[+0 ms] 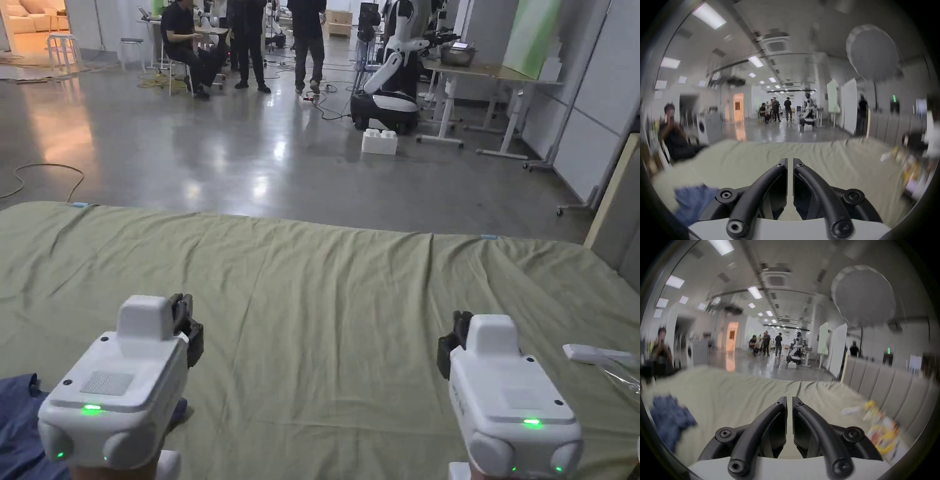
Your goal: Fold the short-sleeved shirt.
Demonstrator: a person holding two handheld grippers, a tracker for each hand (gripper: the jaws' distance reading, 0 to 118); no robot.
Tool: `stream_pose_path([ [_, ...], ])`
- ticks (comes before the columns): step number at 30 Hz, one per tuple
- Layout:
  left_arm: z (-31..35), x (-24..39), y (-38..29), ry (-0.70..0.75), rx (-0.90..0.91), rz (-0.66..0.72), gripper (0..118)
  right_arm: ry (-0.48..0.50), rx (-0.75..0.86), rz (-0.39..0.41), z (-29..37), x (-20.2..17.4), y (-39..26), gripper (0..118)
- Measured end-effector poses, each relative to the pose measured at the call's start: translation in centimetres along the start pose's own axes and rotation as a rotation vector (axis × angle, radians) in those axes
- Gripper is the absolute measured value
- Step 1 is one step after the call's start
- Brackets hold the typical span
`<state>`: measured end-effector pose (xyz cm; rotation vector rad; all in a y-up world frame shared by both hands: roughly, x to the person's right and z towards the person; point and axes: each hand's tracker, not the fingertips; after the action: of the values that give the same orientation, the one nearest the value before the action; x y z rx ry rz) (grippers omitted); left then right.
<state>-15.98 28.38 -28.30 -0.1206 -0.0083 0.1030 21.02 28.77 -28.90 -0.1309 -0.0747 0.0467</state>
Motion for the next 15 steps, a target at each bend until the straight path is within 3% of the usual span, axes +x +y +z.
stream_pose_path([
  [3, 0.1, -0.5, -0.1, -0.006, 0.016, 0.196, 6, -0.007, -0.075, -0.239, 0.1, 0.6, -0.9, 7],
  [5, 1.0, 0.2, 0.3, 0.0, 0.024, 0.232, 6, -0.036, -0.021, -0.209, 0.3, 0.5, -0.6, 7],
  [10, 1.6, 0.8, 0.8, 0.015, 0.011, 0.059, 6, -0.029, -0.009, -0.163, 0.6, 0.2, -0.4, 7],
  [15, 2.4, -1.1, 1.1, 0.027, -0.081, 0.009, 6, -0.022, -0.013, -0.092, 0.6, -0.3, -0.4, 7],
])
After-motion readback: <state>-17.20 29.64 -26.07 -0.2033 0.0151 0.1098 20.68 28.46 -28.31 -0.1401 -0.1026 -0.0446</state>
